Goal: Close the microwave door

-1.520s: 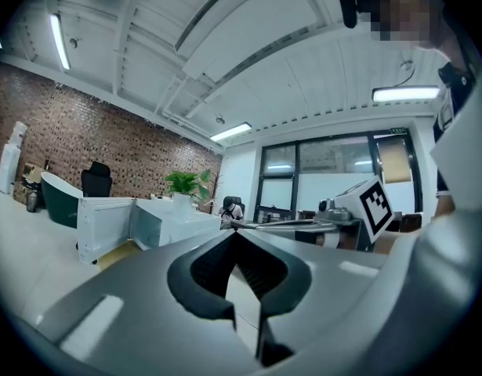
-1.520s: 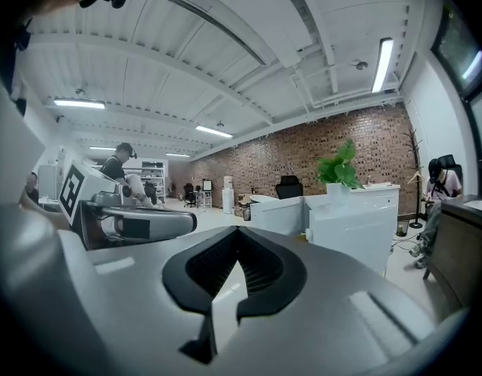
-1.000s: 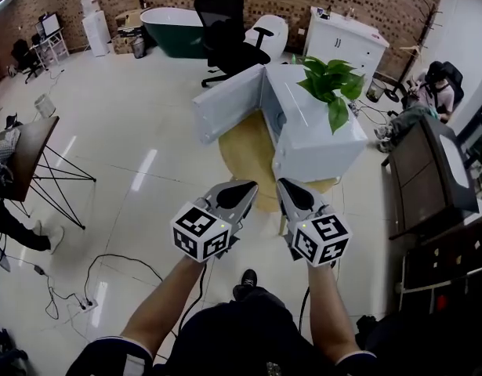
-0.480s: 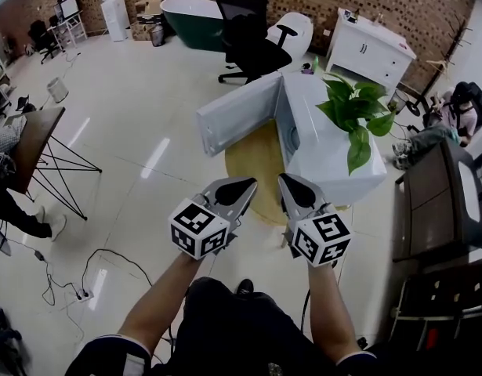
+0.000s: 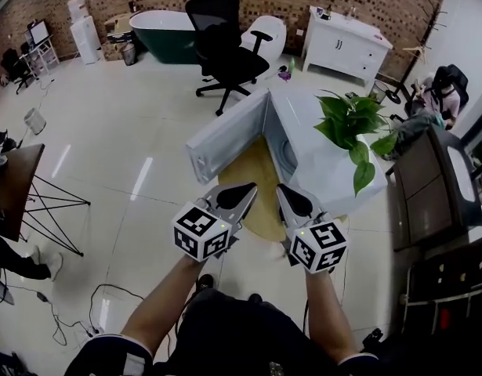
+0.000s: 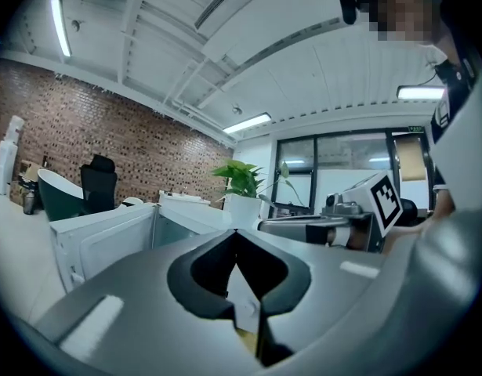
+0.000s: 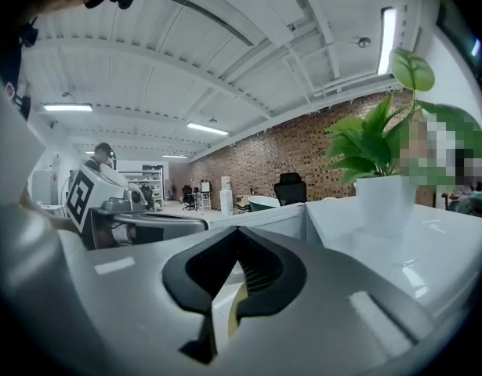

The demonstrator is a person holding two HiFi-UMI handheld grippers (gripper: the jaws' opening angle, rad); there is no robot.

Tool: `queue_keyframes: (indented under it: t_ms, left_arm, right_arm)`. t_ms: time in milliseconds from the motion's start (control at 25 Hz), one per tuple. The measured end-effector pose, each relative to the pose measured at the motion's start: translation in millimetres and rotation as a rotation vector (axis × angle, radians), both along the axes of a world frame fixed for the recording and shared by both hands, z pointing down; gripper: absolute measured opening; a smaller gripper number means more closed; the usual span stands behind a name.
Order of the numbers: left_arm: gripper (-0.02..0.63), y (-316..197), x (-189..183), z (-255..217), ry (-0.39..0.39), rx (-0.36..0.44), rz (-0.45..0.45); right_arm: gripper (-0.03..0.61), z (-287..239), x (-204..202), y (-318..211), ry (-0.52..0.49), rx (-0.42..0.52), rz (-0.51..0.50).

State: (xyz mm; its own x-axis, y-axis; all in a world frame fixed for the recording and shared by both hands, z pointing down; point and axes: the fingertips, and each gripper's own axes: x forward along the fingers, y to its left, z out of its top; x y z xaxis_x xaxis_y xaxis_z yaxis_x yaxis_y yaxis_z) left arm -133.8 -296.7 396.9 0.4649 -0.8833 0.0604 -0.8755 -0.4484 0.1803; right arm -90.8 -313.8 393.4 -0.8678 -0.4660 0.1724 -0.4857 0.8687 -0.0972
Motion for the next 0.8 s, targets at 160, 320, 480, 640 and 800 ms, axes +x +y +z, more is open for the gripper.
queue_keyframes:
  t_ms: [160,320,480,640,800]
  left_arm:
    - [0.011,-13.6,-10.7,-1.3,-0.023,0.000,0.053]
    - [0.011,-21.6,-38.7,3.3,-0.058,-0.006,0.049]
    - [0.011,-39.5,-92.8,9.0,-0.119,-0.016,-0.012]
    - [0.011,-52.3,-159.6,4.7,-0.182,-0.014,-0.102]
    - [0.011,-65.4,-215.2,19.2,-0.235,-0.073,-0.170]
  right_arm:
    - [0.002,-1.8,-7.4,-11.4,-0.006,-0.001,0.059]
    - [0.002,-0.3,-20.8,-13.2,-0.006,-0.008,0.077]
    - [0.002,1.6,-34.0,-14.3,-0.002,-0.010,0.081]
    - [0.002,2.7,-49.9,-15.0,0.001,-0.013,0.079]
    - [0.002,3.6,-59.0,-17.1,0.007,-0.013,0.087]
